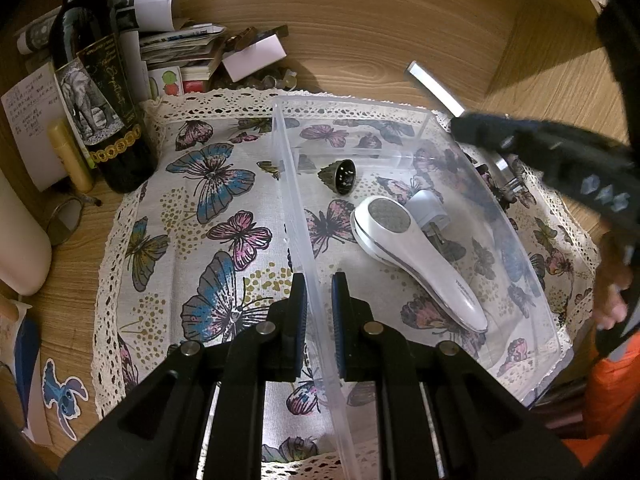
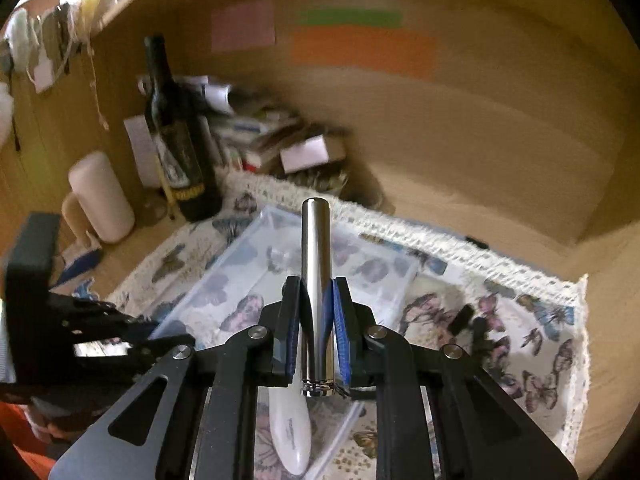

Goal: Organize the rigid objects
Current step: 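Lay the metal pen into the tray beside the device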

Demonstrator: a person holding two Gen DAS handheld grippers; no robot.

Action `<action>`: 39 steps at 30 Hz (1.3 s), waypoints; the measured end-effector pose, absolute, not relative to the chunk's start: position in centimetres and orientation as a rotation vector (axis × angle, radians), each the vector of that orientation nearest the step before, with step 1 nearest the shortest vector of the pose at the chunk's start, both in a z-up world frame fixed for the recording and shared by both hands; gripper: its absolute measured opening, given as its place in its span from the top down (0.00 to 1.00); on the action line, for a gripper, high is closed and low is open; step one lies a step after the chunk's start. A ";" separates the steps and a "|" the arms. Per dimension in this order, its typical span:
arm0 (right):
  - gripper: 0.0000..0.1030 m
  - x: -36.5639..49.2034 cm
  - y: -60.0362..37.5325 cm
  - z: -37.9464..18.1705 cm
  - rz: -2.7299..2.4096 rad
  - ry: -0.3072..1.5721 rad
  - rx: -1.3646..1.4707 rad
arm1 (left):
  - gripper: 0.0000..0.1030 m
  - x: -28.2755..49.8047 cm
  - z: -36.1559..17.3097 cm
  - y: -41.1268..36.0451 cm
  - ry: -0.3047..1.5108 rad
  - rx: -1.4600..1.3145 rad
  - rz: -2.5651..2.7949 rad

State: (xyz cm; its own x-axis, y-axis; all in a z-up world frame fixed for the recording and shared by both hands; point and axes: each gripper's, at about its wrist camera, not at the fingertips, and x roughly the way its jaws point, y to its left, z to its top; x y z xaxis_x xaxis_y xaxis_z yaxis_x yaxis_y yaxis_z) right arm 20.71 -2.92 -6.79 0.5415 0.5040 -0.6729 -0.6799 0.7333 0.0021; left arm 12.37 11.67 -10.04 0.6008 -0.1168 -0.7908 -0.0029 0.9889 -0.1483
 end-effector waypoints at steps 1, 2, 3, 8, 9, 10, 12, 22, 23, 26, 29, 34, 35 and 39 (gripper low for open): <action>0.86 21.0 -2.6 -7.3 0.714 0.722 -0.278 | 0.89 12.4 -10.0 11.6 0.925 -0.139 -0.066; 0.86 21.2 -2.5 -7.7 0.714 0.738 -0.279 | 0.89 12.4 -10.0 11.6 0.926 -0.139 -0.066; 0.86 21.4 -2.3 -8.2 0.712 0.757 -0.284 | 0.89 12.4 -10.0 11.6 0.926 -0.139 -0.066; 0.86 22.1 -1.8 -10.1 0.698 0.827 -0.326 | 0.89 12.4 -10.1 11.6 0.924 -0.136 -0.066; 0.86 22.1 -1.7 -10.3 0.698 0.836 -0.333 | 0.89 12.4 -10.1 11.6 0.924 -0.136 -0.067; 0.86 22.2 -1.7 -10.5 0.699 0.847 -0.340 | 0.89 12.4 -10.1 11.6 0.924 -0.137 -0.066; 0.86 22.2 -1.6 -10.9 0.699 0.860 -0.355 | 0.89 12.4 -10.1 11.6 0.923 -0.137 -0.066; 0.84 21.6 -2.5 -9.7 0.710 0.836 -0.336 | 0.89 12.4 -10.1 11.5 0.924 -0.137 -0.065; 0.84 21.5 -2.6 -9.4 0.707 0.828 -0.332 | 0.89 12.4 -10.1 11.5 0.924 -0.136 -0.065; 0.82 21.3 -3.5 -8.3 0.695 0.796 -0.313 | 0.89 12.4 -10.1 11.5 0.924 -0.135 -0.065; 0.79 21.1 -4.6 -7.1 0.672 0.758 -0.292 | 0.89 12.4 -10.1 11.4 0.924 -0.135 -0.065; 0.74 21.6 -7.1 -5.3 0.605 0.703 -0.262 | 0.89 12.4 -10.1 11.4 0.923 -0.136 -0.071; 0.73 21.7 -7.5 -5.1 0.594 0.700 -0.254 | 0.89 12.4 -10.1 11.4 0.923 -0.135 -0.071; 0.68 22.4 -9.6 -5.1 0.531 0.698 -0.234 | 0.89 12.4 -10.1 11.4 0.923 -0.137 -0.071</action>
State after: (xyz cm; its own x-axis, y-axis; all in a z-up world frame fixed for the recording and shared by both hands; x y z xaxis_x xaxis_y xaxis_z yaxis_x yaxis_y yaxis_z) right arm 22.35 -9.64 -5.06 0.6412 0.3851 -0.6638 -0.5374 0.8428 -0.0301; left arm 12.44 11.42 -10.05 0.6020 -0.1198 -0.7894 0.0024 0.9889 -0.1483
